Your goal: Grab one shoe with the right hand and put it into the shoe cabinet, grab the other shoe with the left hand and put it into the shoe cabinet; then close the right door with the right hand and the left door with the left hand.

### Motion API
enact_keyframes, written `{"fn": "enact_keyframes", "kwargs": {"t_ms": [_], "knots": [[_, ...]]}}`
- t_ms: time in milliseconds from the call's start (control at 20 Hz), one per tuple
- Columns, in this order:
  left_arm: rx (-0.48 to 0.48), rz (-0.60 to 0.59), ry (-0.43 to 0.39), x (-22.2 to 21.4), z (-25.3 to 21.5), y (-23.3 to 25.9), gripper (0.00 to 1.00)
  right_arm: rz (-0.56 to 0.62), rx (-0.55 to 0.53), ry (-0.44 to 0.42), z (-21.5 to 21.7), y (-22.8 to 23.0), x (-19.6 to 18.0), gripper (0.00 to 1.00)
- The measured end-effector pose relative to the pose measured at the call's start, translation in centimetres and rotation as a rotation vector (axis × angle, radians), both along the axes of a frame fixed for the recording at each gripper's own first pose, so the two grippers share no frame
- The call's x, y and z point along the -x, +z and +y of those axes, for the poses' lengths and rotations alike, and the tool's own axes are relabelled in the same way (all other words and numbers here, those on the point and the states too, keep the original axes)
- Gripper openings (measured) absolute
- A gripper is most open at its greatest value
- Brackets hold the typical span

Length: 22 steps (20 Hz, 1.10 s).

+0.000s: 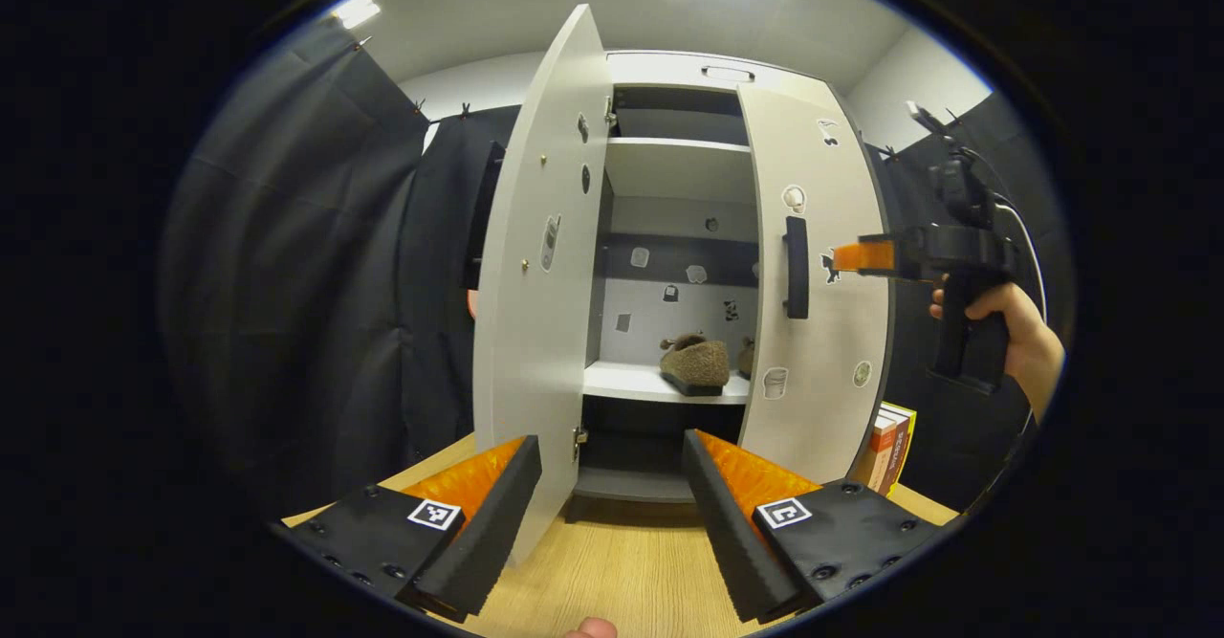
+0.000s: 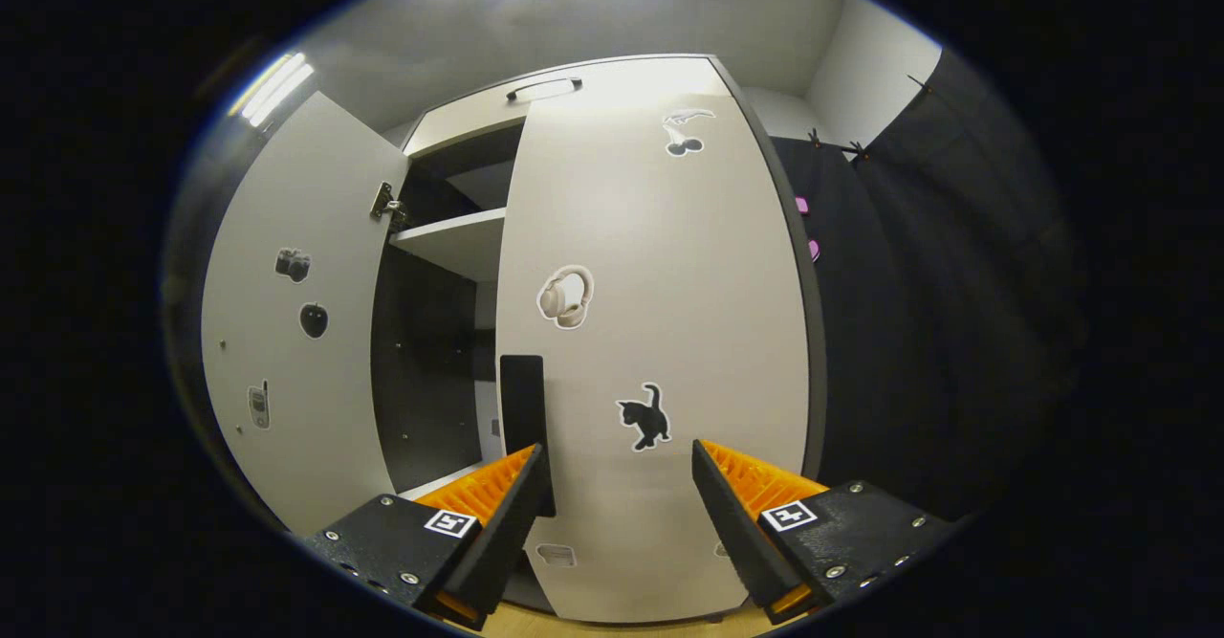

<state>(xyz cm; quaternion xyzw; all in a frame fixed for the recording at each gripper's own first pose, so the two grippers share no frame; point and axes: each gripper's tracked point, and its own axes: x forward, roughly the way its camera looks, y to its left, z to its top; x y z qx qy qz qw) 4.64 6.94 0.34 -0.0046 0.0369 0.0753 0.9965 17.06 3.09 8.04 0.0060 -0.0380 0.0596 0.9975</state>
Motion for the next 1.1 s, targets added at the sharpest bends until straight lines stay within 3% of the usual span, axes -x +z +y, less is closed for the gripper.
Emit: {"fn": "enact_keyframes", "kwargs": {"t_ms": [250,600,700,800,1100], "knots": [[0.012,-0.027,0.033,0.2,2.2,2.4,0.99,0.005,0.012,-0.034,-1.9,-2.1,4.6,0.93],[-0.03,-0.035,0.12,1.2,6.2,4.2,0.94,0.095,-0.063,-0.021,-1.5,-8.0,11.2,0.93],[-0.025,-0.026,0.143,1.4,7.4,4.5,0.99,0.119,-0.077,-0.006,-1.2,-9.9,12.7,0.93],[-0.011,-0.033,0.165,1.7,8.8,5.1,0.97,0.137,-0.067,0.001,-1.0,-11.5,14.0,0.93],[-0.143,-0.093,0.309,-0.4,15.9,10.5,0.94,0.176,-0.043,0.031,-0.4,-13.0,15.1,0.93]]}}
